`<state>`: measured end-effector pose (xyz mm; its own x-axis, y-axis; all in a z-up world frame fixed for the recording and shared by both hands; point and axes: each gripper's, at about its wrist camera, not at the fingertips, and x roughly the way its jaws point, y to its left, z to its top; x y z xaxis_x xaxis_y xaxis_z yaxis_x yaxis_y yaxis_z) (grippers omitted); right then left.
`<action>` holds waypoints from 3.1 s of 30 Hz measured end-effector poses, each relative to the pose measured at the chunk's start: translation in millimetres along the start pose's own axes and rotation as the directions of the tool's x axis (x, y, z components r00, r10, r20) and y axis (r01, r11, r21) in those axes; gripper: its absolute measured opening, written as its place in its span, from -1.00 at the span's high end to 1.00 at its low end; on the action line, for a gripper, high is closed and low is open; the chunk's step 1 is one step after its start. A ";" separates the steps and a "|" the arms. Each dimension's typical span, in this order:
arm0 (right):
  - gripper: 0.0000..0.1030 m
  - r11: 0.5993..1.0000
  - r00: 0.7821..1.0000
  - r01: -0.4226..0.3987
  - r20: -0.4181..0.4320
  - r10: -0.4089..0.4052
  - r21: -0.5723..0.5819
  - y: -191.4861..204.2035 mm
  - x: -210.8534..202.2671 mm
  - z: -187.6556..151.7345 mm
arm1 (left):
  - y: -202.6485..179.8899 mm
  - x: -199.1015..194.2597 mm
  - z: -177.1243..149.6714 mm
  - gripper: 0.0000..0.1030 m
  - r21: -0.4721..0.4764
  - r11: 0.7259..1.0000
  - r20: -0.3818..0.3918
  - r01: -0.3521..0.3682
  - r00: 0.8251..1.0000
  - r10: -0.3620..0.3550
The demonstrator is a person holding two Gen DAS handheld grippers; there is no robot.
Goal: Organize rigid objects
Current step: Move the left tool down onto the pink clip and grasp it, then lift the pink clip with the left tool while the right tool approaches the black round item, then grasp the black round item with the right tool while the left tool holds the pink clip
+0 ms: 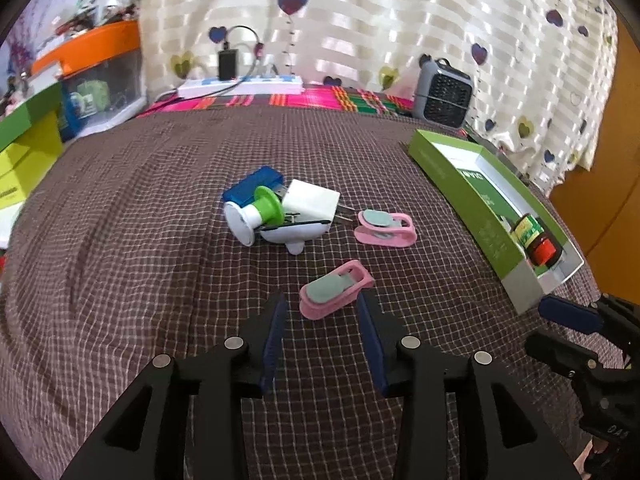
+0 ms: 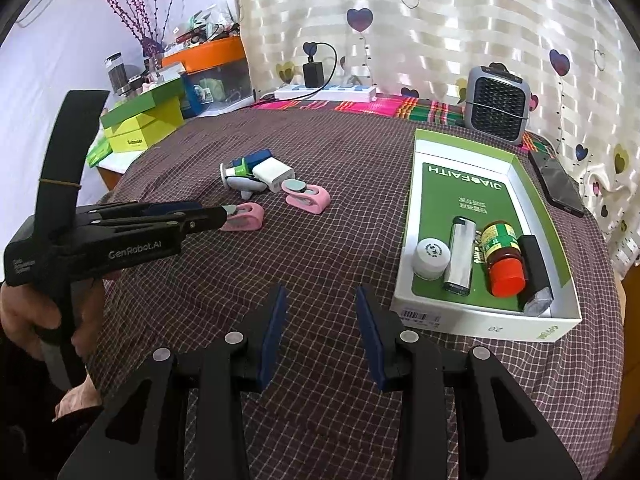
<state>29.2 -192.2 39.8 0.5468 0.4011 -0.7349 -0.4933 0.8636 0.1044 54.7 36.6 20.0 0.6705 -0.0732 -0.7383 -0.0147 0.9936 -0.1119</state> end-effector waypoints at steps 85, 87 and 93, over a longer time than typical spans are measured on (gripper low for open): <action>0.31 0.960 0.986 -0.103 -0.152 0.064 -0.261 83.7 138.9 94.1 | 77.9 -1.0 -18.3 0.67 -0.105 0.993 -0.013 0.057 0.998 -0.059; 0.41 0.962 0.987 -0.103 -0.143 0.068 -0.252 82.3 136.0 93.8 | 77.8 -0.6 -18.1 0.67 -0.100 0.994 -0.014 0.052 0.998 -0.054; 0.41 0.966 0.988 -0.111 -0.131 0.082 -0.234 77.8 129.3 89.6 | 72.8 1.7 -17.1 0.67 -0.084 0.996 -0.017 0.032 0.999 -0.034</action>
<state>122.2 -45.8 13.0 0.4111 0.4274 -0.8052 -0.6956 0.7180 0.0259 42.1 107.3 -0.8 0.6582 -0.1082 -0.7450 -0.0551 0.9800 -0.1910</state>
